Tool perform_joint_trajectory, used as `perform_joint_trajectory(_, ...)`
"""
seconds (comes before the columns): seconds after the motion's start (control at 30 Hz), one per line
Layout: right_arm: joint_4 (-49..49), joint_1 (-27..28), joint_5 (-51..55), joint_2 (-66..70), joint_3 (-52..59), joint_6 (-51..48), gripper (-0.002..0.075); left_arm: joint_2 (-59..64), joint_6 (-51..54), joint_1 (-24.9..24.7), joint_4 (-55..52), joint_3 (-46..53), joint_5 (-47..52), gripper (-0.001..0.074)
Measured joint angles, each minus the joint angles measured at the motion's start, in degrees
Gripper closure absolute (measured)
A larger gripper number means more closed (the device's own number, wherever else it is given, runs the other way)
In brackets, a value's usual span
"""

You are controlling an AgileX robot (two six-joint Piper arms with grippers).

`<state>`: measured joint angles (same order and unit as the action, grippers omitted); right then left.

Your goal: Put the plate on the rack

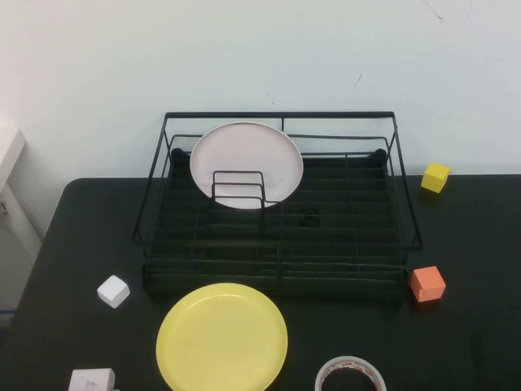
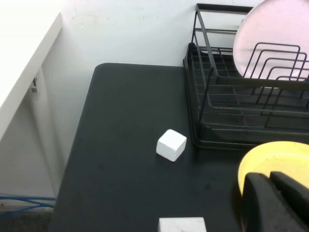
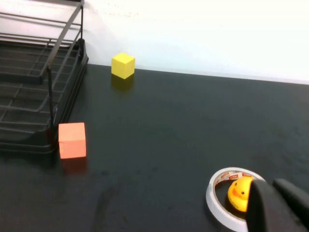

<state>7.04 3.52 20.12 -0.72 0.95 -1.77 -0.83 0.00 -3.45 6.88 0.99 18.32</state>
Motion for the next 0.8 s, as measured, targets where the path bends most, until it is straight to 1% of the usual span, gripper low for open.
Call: perform_joint_trajectory(0.8, 0.0, 0.0, 0.0, 0.0, 0.0, -0.1, 0.0728, 0.0, 1.5, 0.0, -2.5, 0.0, 0.1, 0.0737)
